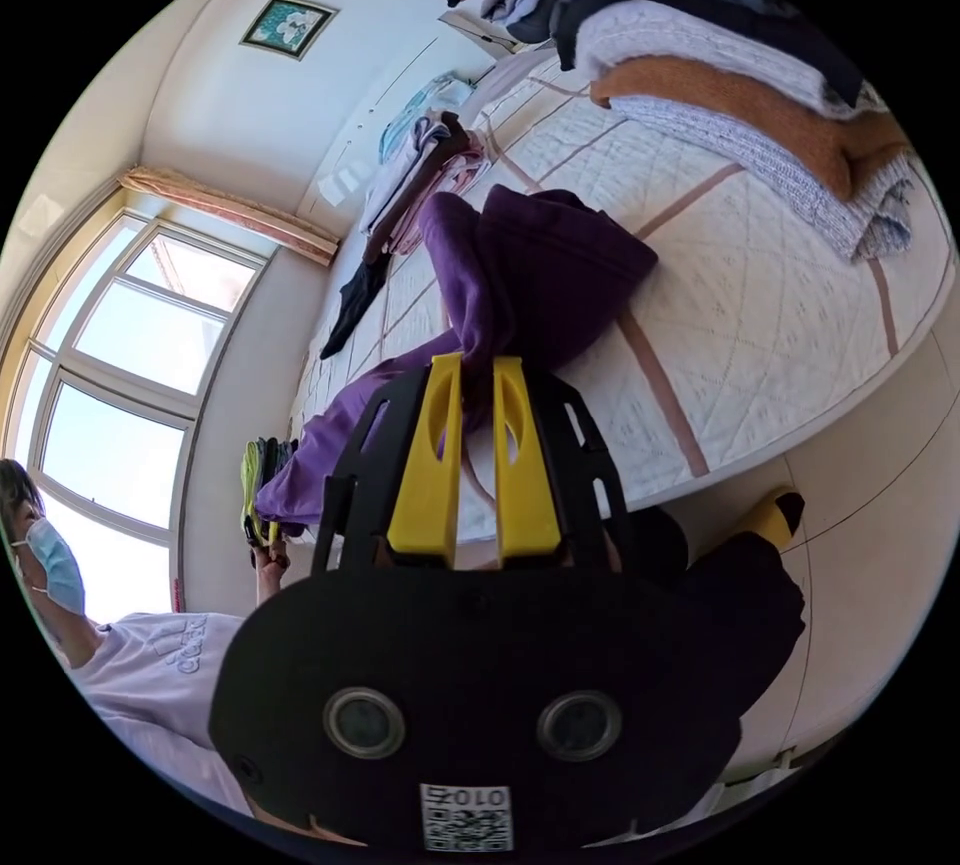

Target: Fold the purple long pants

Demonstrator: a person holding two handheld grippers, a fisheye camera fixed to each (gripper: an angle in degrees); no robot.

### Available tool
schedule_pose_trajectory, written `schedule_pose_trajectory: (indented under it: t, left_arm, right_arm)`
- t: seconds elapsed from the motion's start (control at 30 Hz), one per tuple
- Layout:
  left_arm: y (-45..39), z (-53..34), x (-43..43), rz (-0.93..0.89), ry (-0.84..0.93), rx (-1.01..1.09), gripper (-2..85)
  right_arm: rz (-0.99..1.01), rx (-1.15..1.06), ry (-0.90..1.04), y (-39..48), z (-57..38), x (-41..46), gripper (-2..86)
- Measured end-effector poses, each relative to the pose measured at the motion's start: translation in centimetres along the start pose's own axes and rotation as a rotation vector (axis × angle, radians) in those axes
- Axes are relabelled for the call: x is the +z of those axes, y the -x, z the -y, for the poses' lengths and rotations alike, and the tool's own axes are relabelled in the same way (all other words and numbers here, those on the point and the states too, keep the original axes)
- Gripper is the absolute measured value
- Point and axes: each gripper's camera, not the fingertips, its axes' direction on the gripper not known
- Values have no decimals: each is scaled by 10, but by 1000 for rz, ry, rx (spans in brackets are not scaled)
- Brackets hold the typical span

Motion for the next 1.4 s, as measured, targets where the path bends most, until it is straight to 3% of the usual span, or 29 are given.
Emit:
schedule_pose_trajectory:
  t: [0.1, 0.2, 0.4, 0.53, 0.67, 0.83, 0.9, 1.0, 1.23, 1.4]
  left_arm:
    - [0, -3, 8, 23, -72, -17, 125]
    - [-25, 23, 38, 4, -40, 91, 117]
    - [-139, 101, 109, -59, 61, 462, 113]
    - [-181, 108, 112, -67, 72, 589, 114]
    - [-148, 83, 94, 23, 121, 530, 114]
    - [-11, 7, 72, 161, 150, 103, 108]
    - [40, -36, 55, 158, 100, -51, 101]
    - [54, -49, 51, 80, 67, -81, 94]
    - [32, -48, 50, 158, 89, -61, 94]
    - [16, -73, 4, 147, -130, -98, 92]
  right_arm:
    - [29, 33, -4, -5, -5, 1, 63]
    - [68, 25, -5, 2, 4, -5, 61]
    - [10, -235, -110, 101, 70, -45, 60]
    - [-15, -389, -251, 142, 64, -89, 59]
    - [-13, -332, -212, 101, 42, -91, 60]
    - [-5, 10, 12, -20, 4, -28, 61]
    - [44, 81, 13, -46, -12, -18, 61]
    - [105, 108, -27, -58, -21, -23, 63]
    - [50, 98, -72, -54, -33, -43, 74]
    - [-6, 107, -101, -57, -57, -64, 76]
